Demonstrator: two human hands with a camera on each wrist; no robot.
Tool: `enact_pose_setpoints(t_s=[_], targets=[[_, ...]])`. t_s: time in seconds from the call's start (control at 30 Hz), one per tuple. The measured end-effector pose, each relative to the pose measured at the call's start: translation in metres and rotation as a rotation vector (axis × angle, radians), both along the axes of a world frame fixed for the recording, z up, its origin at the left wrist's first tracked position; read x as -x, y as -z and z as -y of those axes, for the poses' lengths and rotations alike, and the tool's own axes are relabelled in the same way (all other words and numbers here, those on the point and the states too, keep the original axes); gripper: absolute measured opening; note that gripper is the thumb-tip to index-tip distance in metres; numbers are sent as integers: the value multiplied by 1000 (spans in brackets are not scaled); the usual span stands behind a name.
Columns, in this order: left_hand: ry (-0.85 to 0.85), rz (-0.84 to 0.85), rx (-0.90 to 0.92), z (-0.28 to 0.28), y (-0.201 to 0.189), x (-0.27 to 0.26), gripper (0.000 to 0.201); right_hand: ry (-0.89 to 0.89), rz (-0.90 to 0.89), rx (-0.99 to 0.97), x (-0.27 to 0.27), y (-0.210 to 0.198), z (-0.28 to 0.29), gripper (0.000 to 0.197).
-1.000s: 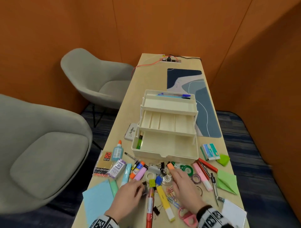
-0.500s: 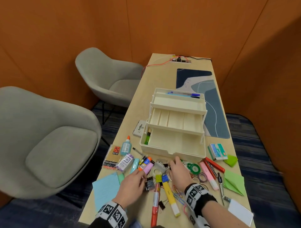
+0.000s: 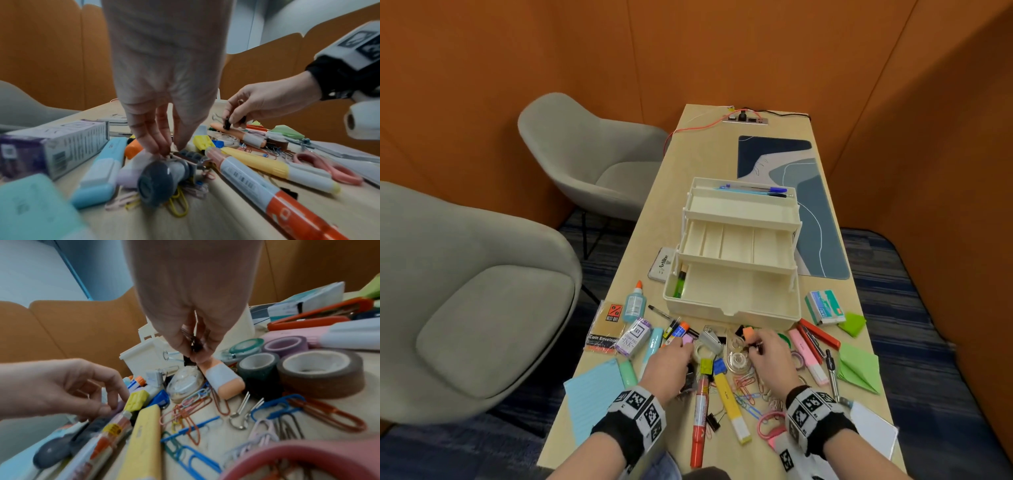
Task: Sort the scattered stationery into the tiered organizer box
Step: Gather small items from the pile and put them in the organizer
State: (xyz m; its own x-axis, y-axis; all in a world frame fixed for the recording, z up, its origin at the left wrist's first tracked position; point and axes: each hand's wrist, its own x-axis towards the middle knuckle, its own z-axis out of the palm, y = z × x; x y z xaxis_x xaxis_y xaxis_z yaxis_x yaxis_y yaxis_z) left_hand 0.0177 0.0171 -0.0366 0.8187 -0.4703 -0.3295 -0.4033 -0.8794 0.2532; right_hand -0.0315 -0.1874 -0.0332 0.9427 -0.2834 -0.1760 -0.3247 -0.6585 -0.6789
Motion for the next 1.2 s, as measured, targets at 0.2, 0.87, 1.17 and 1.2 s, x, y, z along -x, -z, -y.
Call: enact_pose_setpoints(t_s=[0.2,0.87,1.17,1.2], targets=[[126,8,-86,3,2,-5,34,461,-26,-672,1,-9,13,12],[-128,-8,502,10,-10,-11,8,-14,-129,-100,-17,1,-20,22],[207,114,174,35,-7,-23,30,-349,-120,244,-15,15,-28,29],[221,119,158,35,-4,-24,31,-359,-110,238,-14,15,-28,23]])
